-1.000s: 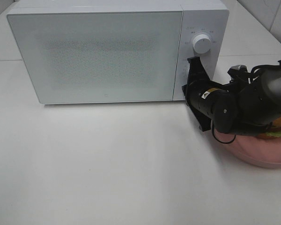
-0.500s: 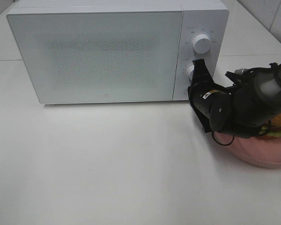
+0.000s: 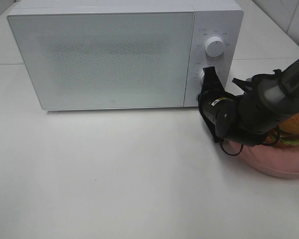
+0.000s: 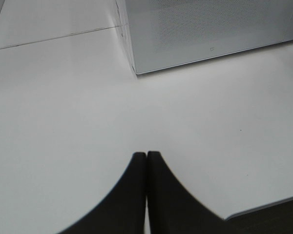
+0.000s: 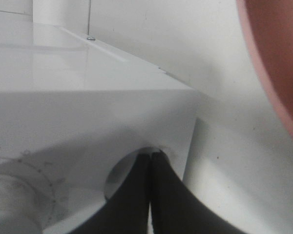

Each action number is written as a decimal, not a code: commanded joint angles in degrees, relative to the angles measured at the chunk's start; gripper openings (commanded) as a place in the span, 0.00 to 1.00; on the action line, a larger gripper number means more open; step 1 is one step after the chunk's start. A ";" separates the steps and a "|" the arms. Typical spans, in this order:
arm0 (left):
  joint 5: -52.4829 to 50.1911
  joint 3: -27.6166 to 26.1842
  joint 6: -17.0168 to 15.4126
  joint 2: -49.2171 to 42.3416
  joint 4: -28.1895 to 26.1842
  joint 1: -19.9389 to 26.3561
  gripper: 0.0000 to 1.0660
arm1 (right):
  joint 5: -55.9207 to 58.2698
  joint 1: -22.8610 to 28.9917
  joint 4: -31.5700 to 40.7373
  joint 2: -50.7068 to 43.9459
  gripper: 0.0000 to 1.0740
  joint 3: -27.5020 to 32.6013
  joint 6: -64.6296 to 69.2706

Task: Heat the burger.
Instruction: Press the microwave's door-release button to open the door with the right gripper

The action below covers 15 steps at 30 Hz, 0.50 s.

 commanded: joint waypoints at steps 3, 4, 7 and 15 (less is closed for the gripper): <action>-0.57 0.11 0.00 -1.15 -0.11 -0.17 0.00 | -4.58 -0.40 -1.72 -0.29 0.00 -4.53 -2.01; -0.57 0.11 0.00 -1.15 -0.11 -0.17 0.00 | -4.58 -0.63 -1.78 -0.29 0.00 -4.87 -2.46; -0.57 0.11 0.00 -1.15 -0.11 -0.17 0.00 | -4.58 -0.92 -2.86 -0.29 0.00 -5.61 -2.81; -0.57 0.11 0.00 -1.15 -0.11 -0.17 0.00 | -4.47 -2.23 -3.32 -0.29 0.00 -6.53 -2.92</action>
